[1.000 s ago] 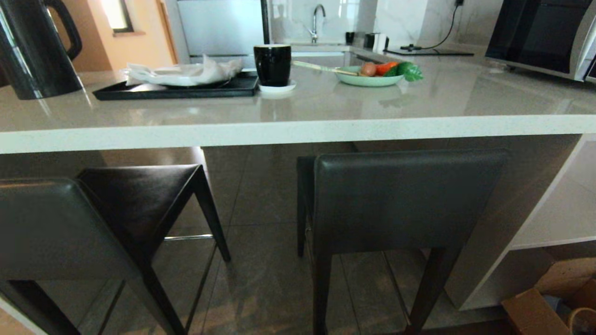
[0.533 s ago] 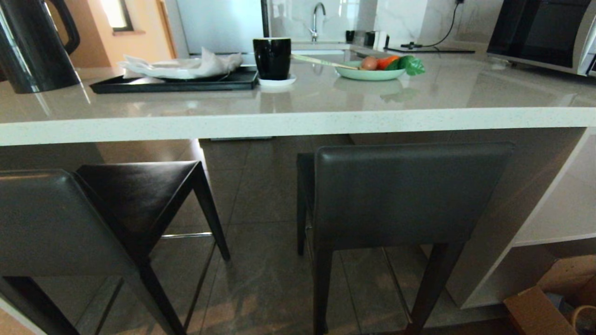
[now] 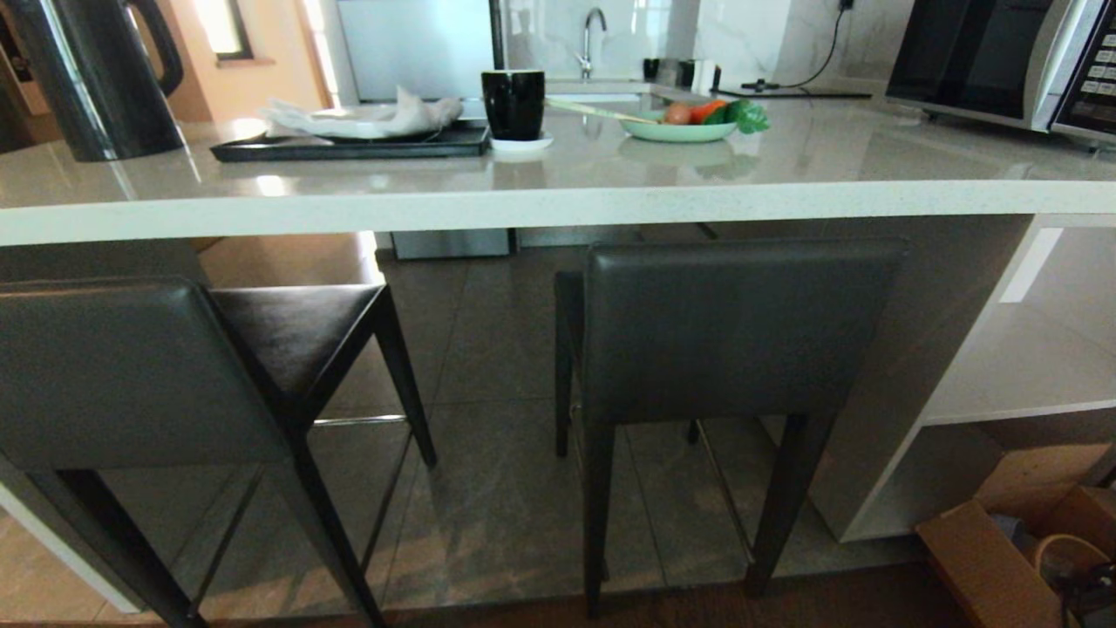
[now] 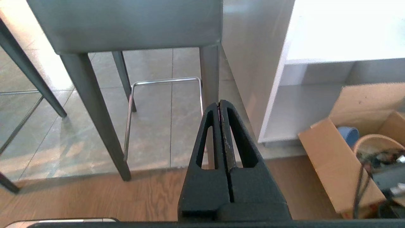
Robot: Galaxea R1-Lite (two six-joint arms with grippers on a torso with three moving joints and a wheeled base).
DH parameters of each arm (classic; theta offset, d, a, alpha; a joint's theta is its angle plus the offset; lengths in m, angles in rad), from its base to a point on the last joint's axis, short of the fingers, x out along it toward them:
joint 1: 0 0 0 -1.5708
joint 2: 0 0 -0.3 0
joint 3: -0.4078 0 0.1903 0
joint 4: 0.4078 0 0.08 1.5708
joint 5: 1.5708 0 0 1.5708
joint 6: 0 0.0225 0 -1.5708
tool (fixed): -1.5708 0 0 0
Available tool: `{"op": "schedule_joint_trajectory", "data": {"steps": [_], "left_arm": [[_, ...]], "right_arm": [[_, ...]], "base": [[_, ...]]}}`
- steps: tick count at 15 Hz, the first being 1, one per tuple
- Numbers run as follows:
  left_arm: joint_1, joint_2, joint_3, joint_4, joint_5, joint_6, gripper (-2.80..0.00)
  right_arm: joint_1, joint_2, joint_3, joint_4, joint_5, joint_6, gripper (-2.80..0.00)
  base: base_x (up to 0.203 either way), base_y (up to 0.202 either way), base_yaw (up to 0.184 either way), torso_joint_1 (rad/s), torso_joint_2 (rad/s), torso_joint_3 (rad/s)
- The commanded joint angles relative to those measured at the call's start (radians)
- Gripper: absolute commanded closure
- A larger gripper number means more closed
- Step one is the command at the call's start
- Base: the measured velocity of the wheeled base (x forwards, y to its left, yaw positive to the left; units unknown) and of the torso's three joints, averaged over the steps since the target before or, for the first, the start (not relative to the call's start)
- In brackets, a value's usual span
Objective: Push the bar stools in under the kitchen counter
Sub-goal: Pull the gray chair out from under the dining table
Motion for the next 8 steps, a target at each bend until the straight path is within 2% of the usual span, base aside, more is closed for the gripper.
{"op": "schedule_joint_trajectory", "data": {"steps": [1, 8], "left_arm": [[-0.001, 0.001, 0.0, 0.0, 0.0, 0.0, 0.0], [-0.001, 0.001, 0.0, 0.0, 0.0, -0.001, 0.0]], "right_arm": [[-0.001, 0.0, 0.0, 0.0, 0.0, 0.0, 0.0], [0.0, 0.002, 0.0, 0.0, 0.0, 0.0, 0.0]], "base": [[-0.099, 0.0, -0.006, -0.007, 0.0, 0.006], [0.001, 0.008, -0.001, 0.001, 0.0, 0.0]]}}
